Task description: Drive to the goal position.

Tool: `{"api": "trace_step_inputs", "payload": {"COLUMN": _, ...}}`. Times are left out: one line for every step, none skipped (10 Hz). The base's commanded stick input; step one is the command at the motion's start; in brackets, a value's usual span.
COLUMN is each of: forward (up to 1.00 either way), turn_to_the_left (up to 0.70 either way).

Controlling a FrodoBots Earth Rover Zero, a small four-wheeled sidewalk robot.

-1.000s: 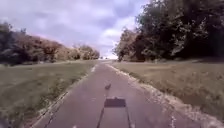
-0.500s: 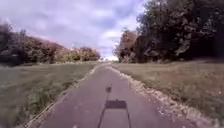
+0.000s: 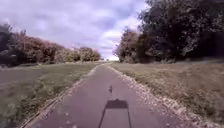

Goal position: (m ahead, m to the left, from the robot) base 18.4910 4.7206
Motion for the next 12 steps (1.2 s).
{"api": "trace_step_inputs", "payload": {"forward": 1.0, "turn_to_the_left": 0.0}}
{"api": "trace_step_inputs", "payload": {"forward": 1.0, "turn_to_the_left": 0.0}}
{"api": "trace_step_inputs", "payload": {"forward": 1.0, "turn_to_the_left": 0.0}}
{"api": "trace_step_inputs", "payload": {"forward": 1.0, "turn_to_the_left": 0.0}}
{"api": "trace_step_inputs", "payload": {"forward": 1.0, "turn_to_the_left": 0.0}}
{"api": "trace_step_inputs", "payload": {"forward": 1.0, "turn_to_the_left": 0.0}}
{"api": "trace_step_inputs", "payload": {"forward": 1.0, "turn_to_the_left": 0.0}}
{"api": "trace_step_inputs", "payload": {"forward": 1.0, "turn_to_the_left": 0.0}}
{"api": "trace_step_inputs", "payload": {"forward": 1.0, "turn_to_the_left": 0.0}}
{"api": "trace_step_inputs", "payload": {"forward": 1.0, "turn_to_the_left": 0.0}}
{"api": "trace_step_inputs", "payload": {"forward": 1.0, "turn_to_the_left": 0.0}}
{"api": "trace_step_inputs", "payload": {"forward": 1.0, "turn_to_the_left": 0.0}}
